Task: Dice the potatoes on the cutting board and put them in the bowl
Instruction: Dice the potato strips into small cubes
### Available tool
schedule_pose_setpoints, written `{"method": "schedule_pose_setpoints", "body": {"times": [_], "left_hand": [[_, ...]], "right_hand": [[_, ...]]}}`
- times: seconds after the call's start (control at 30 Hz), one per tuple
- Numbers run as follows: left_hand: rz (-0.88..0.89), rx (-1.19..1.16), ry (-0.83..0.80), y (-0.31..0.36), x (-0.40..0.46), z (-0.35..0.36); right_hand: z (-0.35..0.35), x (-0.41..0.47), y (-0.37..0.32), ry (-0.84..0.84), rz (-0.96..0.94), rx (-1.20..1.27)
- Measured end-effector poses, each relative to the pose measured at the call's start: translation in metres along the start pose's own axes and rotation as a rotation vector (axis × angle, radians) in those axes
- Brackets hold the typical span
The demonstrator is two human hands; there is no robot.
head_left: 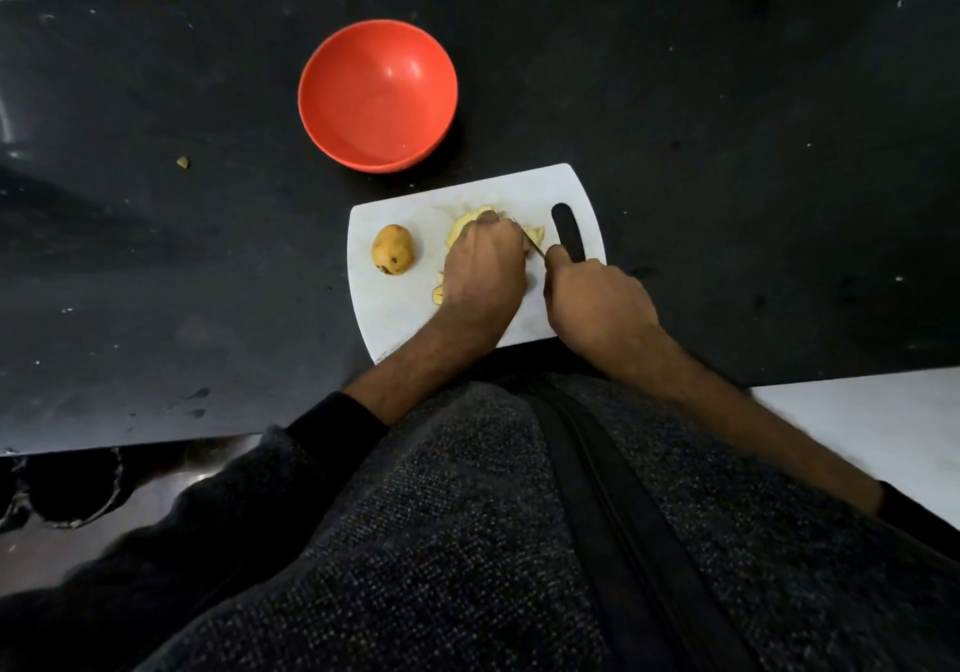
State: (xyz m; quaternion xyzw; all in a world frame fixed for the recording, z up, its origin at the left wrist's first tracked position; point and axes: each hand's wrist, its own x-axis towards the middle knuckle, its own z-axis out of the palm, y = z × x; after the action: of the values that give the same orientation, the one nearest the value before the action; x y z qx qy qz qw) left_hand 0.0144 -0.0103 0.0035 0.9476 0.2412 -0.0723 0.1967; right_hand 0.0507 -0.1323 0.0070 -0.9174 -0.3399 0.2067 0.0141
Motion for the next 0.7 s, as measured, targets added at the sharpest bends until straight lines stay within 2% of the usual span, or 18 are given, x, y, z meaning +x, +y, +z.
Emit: {"method": "schedule_pose_setpoints", "body": {"times": [0.43,0.7], "left_hand": [[-0.011,-0.021,0.044,-0.013,0.000,0.008],[-0.042,-0.008,0.022,-0.008,0.004,0.007]], "right_hand": [[0.008,0.004,0.001,0.002,-0.037,0.026],[0.014,0.007,0.000,-0.070,-0.003,0.203]]}}
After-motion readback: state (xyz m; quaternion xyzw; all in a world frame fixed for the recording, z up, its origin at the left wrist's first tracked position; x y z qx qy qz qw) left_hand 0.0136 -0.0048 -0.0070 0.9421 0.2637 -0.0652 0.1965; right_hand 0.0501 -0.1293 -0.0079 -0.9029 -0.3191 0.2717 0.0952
